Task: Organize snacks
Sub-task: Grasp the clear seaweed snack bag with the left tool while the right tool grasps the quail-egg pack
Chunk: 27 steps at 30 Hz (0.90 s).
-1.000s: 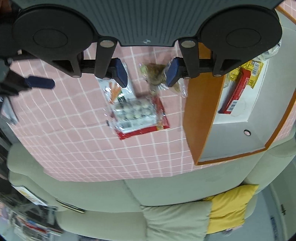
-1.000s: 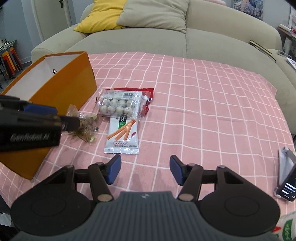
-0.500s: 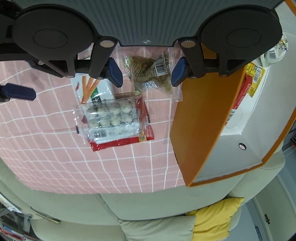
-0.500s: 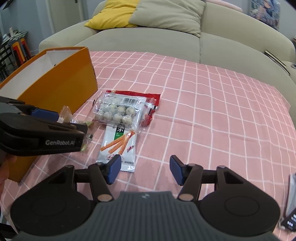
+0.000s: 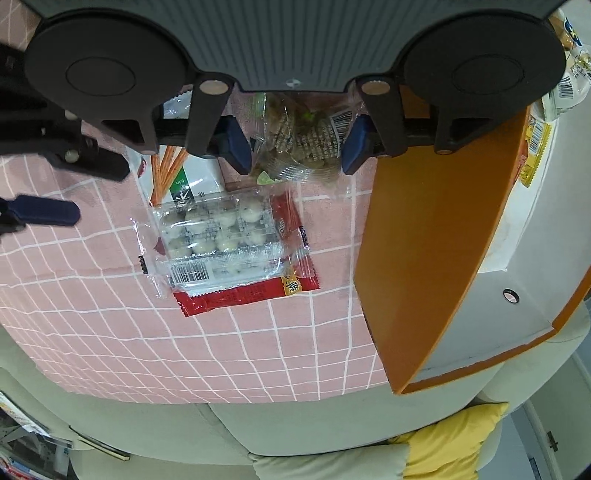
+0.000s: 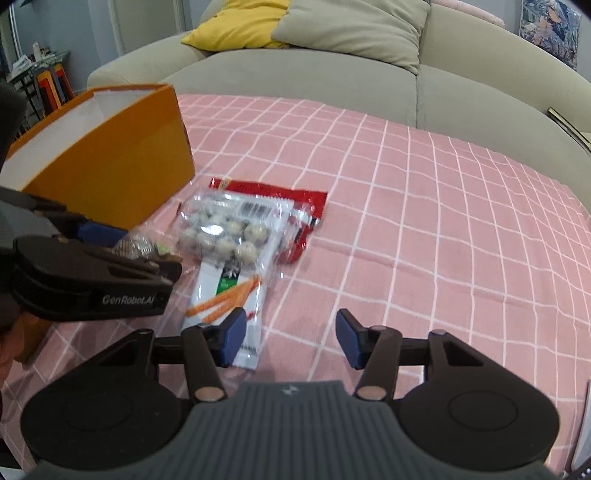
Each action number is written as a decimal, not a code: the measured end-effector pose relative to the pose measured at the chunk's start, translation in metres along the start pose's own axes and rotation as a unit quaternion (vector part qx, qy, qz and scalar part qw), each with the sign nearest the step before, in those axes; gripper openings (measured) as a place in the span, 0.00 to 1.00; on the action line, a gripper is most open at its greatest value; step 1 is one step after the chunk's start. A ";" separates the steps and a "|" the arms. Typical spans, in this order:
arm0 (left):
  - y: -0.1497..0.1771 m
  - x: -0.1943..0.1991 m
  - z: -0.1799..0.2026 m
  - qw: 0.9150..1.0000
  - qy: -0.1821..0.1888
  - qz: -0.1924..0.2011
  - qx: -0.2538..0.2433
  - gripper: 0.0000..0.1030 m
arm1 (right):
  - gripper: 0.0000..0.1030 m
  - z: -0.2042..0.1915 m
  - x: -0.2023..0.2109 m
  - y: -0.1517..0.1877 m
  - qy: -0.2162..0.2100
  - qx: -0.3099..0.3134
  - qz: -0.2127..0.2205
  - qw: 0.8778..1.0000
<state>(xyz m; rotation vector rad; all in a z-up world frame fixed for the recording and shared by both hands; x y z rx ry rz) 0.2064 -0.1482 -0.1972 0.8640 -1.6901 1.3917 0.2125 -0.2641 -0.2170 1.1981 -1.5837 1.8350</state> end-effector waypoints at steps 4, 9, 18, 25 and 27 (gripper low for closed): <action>-0.001 0.003 -0.006 1.000 0.024 -0.012 0.015 0.54 | 0.48 -0.003 -0.007 -0.011 -0.002 0.035 0.004 0.999; 0.003 0.008 -0.009 0.998 0.040 -0.024 0.029 0.53 | 0.48 0.000 -0.024 -0.028 -0.033 0.027 0.000 0.999; 0.009 0.020 -0.011 0.998 0.054 -0.030 0.034 0.53 | 0.06 -0.002 -0.032 -0.021 -0.077 -0.031 -0.019 0.996; 0.020 0.031 -0.012 0.997 0.061 -0.029 0.031 0.53 | 0.01 -0.020 -0.004 0.002 -0.049 -0.032 -0.020 0.998; 0.024 0.034 -0.013 0.997 0.062 -0.030 0.028 0.53 | 0.01 -0.021 0.005 0.013 -0.040 -0.049 -0.031 0.998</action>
Point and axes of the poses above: each gripper's, at about its wrist camera, not at the fingertips, and x roughly against the way its jaws point, z to its right, y to its underside, the point moved 4 cm from there along -x, roughly the way its jaws point, and after that the axes turned 2 degrees about -z, right-handed, at the moved point
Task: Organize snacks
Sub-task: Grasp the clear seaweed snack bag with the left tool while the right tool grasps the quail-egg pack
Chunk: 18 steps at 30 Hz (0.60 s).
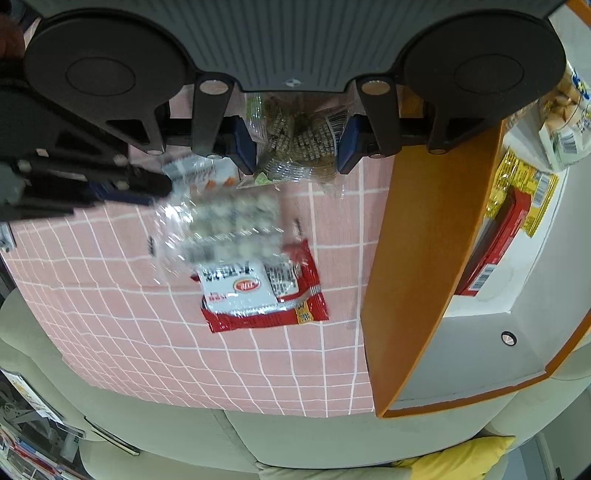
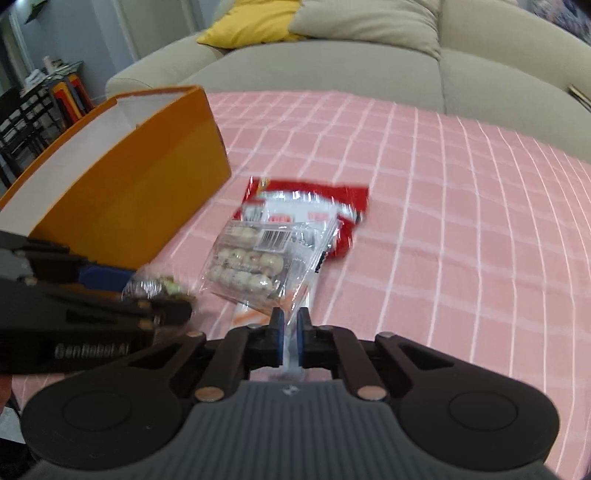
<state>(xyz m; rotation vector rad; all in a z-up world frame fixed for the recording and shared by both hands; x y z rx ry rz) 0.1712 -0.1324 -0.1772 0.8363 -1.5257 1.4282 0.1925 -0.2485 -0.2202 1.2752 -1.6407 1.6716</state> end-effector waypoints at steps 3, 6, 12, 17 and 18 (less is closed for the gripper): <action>0.009 0.004 -0.002 1.000 0.002 -0.004 -0.001 0.53 | 0.01 -0.003 0.009 0.020 0.011 -0.031 -0.018 0.999; 0.020 0.006 -0.003 1.000 0.006 -0.010 -0.005 0.53 | 0.02 -0.009 0.017 0.041 0.015 -0.068 -0.041 0.997; 0.037 0.005 -0.004 0.999 0.015 -0.020 -0.021 0.53 | 0.10 -0.023 0.018 0.071 0.023 -0.065 -0.075 0.995; 0.038 0.006 -0.005 0.999 0.017 -0.032 -0.031 0.55 | 0.49 -0.032 0.023 0.061 0.042 0.052 -0.050 0.996; 0.038 0.005 -0.005 0.999 0.017 -0.035 -0.031 0.56 | 0.53 -0.035 0.021 0.057 0.039 0.084 -0.044 0.995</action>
Point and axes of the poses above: each gripper's, at about its wrist camera, not at the fingertips, and x roughly against the way its jaws point, z to its right, y to its underside, the point moved 4 cm from there along -x, roughly the way its jaws point, and after that the axes turned 2 degrees about -z, right-handed, at the moved point
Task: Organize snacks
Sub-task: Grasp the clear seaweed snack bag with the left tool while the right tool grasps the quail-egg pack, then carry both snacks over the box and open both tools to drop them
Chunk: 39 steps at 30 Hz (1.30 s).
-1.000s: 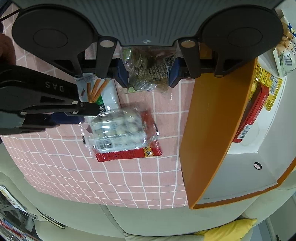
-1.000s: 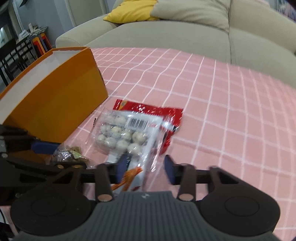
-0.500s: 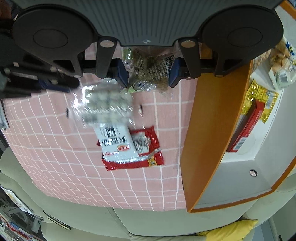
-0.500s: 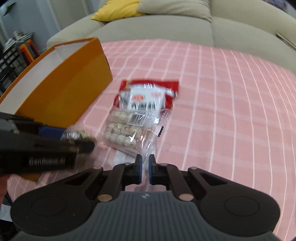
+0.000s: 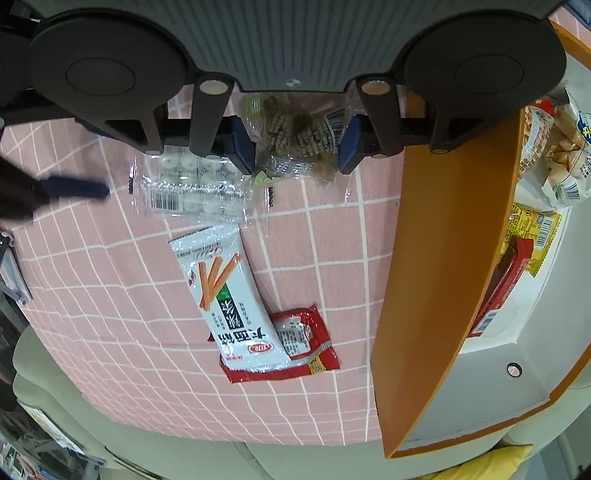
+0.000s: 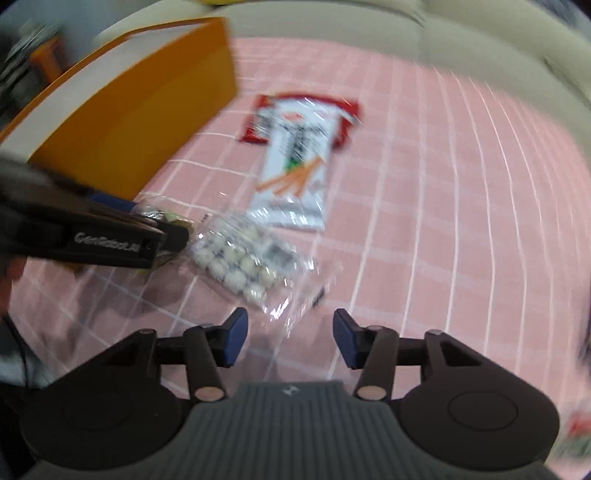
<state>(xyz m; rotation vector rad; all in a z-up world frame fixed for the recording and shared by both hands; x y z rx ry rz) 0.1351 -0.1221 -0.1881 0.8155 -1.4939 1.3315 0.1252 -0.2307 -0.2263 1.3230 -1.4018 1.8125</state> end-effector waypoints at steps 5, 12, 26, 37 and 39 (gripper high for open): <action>-0.004 -0.003 0.003 0.999 -0.007 -0.032 -0.010 0.62 | 0.67 -0.013 -0.018 -0.022 -0.015 0.146 0.018 0.989; -0.013 -0.011 -0.001 0.997 -0.007 -0.076 -0.001 0.68 | 0.68 -0.007 -0.046 -0.037 -0.075 0.170 -0.024 0.982; -0.001 -0.028 0.000 0.996 0.002 -0.089 -0.002 0.53 | 0.58 -0.010 -0.050 -0.032 -0.046 0.057 -0.049 0.996; 0.002 0.003 0.008 0.999 0.022 -0.045 0.006 0.49 | 0.54 -0.004 -0.023 -0.018 -0.012 -0.055 -0.058 0.997; -0.002 0.015 0.008 0.999 0.030 -0.031 0.007 0.49 | 0.54 0.001 -0.016 -0.017 -0.015 -0.079 -0.055 0.995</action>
Point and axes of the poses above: each gripper's, at about its wrist camera, not at the fingertips, and x roughly against the way its jaws point, z to its right, y to its underside, the point moved 4 cm from there along -x, roughly the way its jaws point, and after that the axes turned 2 degrees about -z, right-handed, at the moved point
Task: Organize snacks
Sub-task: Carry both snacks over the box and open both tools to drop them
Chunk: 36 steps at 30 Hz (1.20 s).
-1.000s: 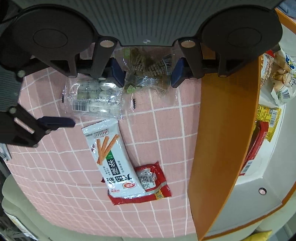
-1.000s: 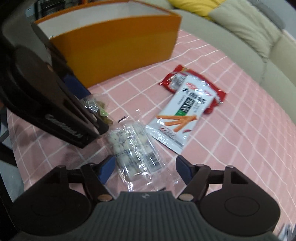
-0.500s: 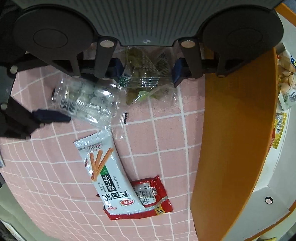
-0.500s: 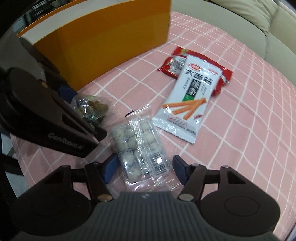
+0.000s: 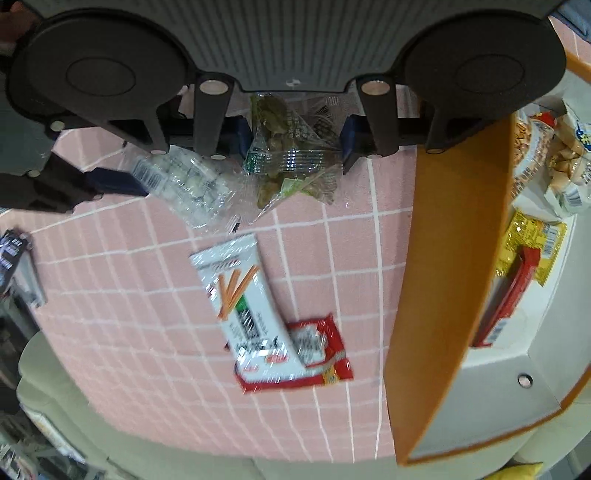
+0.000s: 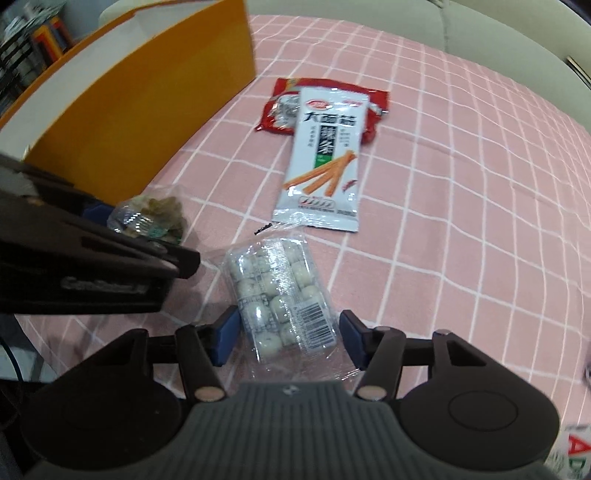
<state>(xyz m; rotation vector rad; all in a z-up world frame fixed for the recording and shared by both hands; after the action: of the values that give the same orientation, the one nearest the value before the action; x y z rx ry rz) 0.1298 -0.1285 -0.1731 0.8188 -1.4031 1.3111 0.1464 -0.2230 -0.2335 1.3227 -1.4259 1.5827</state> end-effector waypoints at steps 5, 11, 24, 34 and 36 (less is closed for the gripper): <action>-0.004 0.032 0.003 0.999 0.013 0.036 -0.001 0.49 | 0.54 0.004 0.018 -0.002 0.002 -0.029 0.018 0.999; -0.010 0.067 0.002 0.997 0.022 0.076 0.003 0.49 | 0.53 -0.004 0.051 -0.008 -0.005 -0.034 0.056 0.998; -0.022 0.131 -0.058 0.988 0.014 0.145 0.046 0.49 | 0.53 -0.060 0.104 -0.052 -0.023 0.011 0.125 0.992; -0.030 0.153 -0.132 0.985 -0.027 0.157 0.071 0.49 | 0.53 -0.126 0.123 -0.101 -0.032 0.098 0.160 0.982; -0.033 0.152 -0.144 0.986 -0.033 0.151 0.071 0.49 | 0.53 -0.139 0.123 -0.111 -0.032 0.115 0.161 0.980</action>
<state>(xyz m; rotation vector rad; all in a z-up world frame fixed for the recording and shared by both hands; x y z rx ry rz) 0.1514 0.0284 -0.0321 0.7704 -1.5436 1.6430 0.1742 -0.0857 -0.0691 1.3299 -1.5970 1.9828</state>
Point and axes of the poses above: each gripper's, at about its wrist camera, not at the fingertips, and x roughly against the way its jaws point, z to its right, y to its underside, the point moved 4 cm from there along -x, roughly the way its jaws point, and after that the axes turned 2 degrees about -z, right-handed, at the moved point
